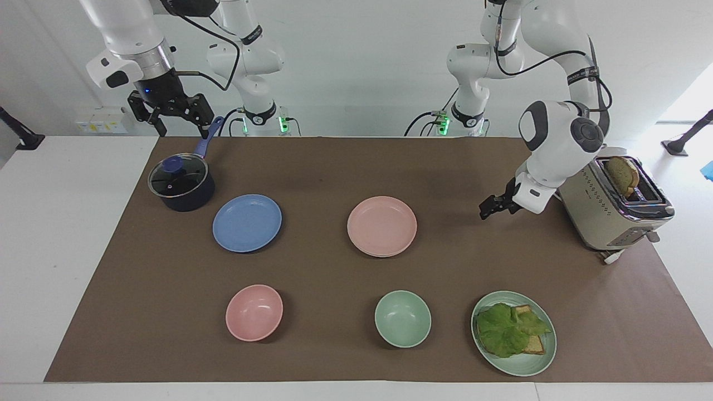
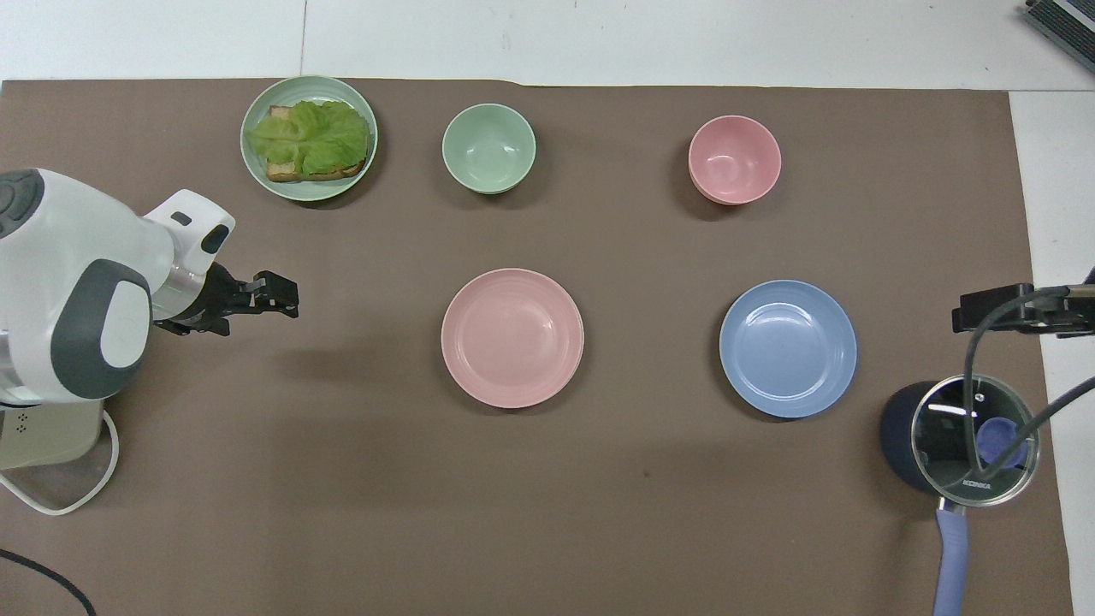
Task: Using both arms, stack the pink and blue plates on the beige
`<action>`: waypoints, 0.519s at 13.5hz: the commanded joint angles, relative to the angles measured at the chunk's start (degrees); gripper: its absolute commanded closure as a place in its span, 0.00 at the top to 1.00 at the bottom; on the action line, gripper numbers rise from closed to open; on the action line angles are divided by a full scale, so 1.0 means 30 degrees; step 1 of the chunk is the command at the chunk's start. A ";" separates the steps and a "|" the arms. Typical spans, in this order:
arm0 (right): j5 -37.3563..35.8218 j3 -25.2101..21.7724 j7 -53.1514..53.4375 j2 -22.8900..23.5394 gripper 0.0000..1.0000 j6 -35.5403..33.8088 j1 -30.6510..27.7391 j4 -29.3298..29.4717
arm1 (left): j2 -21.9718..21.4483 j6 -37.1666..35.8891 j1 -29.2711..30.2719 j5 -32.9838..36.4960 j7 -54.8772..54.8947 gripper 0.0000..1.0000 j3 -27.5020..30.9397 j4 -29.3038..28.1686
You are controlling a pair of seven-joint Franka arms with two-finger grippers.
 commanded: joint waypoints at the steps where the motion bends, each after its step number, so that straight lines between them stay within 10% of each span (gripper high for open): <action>1: 0.0339 0.0113 -0.0315 -0.0058 1.00 0.0070 -0.0295 -0.0047 | -0.0180 -0.0757 0.1079 0.1034 0.1939 1.00 -0.0198 0.0333; 7: 0.0339 0.0113 -0.0315 -0.0058 1.00 0.0041 -0.0295 -0.0047 | -0.0444 -0.4936 0.1347 0.1823 0.2299 1.00 -0.0110 0.3869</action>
